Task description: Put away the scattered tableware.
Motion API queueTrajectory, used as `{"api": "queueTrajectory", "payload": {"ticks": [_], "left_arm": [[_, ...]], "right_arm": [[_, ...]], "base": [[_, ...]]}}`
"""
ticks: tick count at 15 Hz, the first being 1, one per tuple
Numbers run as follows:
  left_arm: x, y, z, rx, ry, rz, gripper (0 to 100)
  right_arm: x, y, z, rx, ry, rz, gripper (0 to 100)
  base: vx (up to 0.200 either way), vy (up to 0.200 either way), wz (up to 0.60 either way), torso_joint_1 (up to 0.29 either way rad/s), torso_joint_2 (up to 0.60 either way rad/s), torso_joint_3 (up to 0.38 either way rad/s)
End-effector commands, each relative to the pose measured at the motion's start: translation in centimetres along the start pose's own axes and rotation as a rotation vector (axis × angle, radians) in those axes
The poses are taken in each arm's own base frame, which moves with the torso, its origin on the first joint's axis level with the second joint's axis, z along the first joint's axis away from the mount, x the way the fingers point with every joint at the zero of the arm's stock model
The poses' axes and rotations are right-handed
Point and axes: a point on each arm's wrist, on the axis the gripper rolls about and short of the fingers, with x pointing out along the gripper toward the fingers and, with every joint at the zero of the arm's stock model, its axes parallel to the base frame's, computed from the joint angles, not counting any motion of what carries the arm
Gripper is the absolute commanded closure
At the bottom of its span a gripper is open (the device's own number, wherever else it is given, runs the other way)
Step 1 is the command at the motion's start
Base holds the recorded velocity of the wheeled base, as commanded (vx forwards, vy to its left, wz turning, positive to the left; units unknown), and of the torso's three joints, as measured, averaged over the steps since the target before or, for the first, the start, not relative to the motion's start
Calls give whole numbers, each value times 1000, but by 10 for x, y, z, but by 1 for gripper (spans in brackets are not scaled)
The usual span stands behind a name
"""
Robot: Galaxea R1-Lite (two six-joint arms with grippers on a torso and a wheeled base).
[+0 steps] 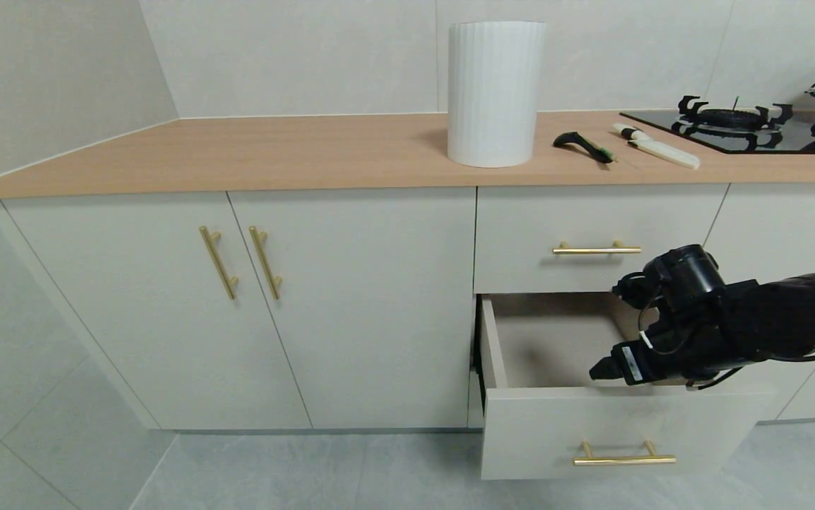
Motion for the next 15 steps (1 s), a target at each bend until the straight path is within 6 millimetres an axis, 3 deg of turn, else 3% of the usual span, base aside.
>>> {"api": "queueTrajectory", "payload": {"ticks": [1,6,9,15], "left_arm": [[0,0,0,0,1,1,0],[0,0,0,0,1,-1,0],[0,0,0,0,1,1,0],[0,0,0,0,1,-1,0]], "right_arm": [[-15,6,2,-15,-20,14,0],[-13,15,-1,-38,-2,30,0],[10,20,-2,-2,36,25,0],[1,18,-14,-9,144,17,0]], "base": [[0,0,0,0,0,0],[0,0,0,0,0,0],[0,0,0,0,0,0],[0,0,0,0,0,0]]}}
